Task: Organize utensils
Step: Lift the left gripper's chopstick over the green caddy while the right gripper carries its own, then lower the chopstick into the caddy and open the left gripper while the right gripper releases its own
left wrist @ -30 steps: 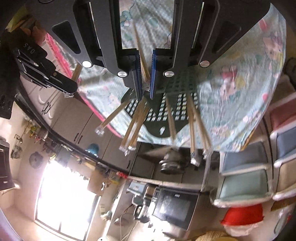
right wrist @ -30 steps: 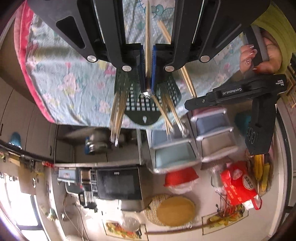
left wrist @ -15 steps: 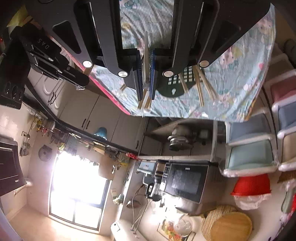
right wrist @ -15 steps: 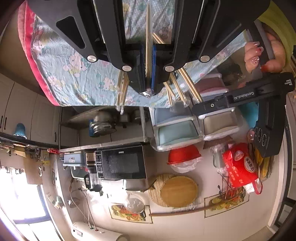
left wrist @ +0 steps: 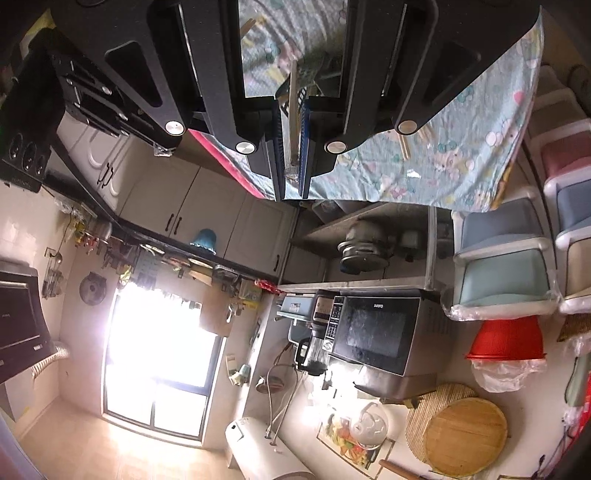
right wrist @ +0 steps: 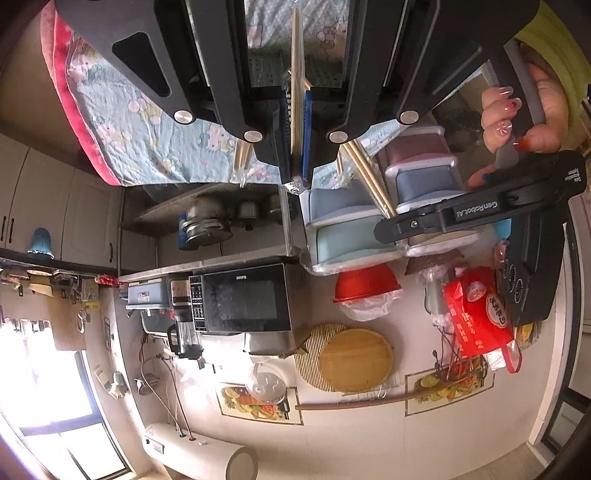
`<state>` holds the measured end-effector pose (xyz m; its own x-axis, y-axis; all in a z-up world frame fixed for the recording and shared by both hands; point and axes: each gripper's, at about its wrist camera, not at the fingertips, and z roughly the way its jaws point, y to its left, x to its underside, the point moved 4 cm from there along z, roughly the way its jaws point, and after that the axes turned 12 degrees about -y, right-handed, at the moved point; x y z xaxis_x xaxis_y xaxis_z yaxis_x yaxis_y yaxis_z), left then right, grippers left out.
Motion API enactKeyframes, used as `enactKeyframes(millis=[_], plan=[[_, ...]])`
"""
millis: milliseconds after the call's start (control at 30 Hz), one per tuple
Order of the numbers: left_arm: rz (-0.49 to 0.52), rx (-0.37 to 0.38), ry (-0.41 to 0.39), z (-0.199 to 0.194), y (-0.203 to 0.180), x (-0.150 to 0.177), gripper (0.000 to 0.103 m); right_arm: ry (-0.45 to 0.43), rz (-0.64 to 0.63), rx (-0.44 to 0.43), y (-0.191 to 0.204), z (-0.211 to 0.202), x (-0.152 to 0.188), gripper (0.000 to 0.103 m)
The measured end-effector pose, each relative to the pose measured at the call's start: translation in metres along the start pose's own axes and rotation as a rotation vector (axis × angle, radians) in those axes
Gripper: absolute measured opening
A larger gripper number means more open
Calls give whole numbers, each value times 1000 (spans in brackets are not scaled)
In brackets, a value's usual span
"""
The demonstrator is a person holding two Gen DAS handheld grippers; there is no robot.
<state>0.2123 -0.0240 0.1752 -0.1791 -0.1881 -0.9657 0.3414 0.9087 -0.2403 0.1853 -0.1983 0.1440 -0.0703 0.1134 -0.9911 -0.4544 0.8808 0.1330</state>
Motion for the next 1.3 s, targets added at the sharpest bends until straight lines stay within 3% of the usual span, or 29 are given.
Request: enactKeyframes(millis=[467,767,1067,1300], plan=[[-16,-49,-41,20,14,-21,4,-82,1,-1,-5,23,-28,6],[-36,-114,-44,36,39,-18,4,-191,-30,34,-13,43,-46,6],[-30,-153,-18,48,52,2,5,-245,-62,72,-20,72,-33,6],[-35,-156,18,52,58,21,5,-194,-28,98,-33,88,-6,7]])
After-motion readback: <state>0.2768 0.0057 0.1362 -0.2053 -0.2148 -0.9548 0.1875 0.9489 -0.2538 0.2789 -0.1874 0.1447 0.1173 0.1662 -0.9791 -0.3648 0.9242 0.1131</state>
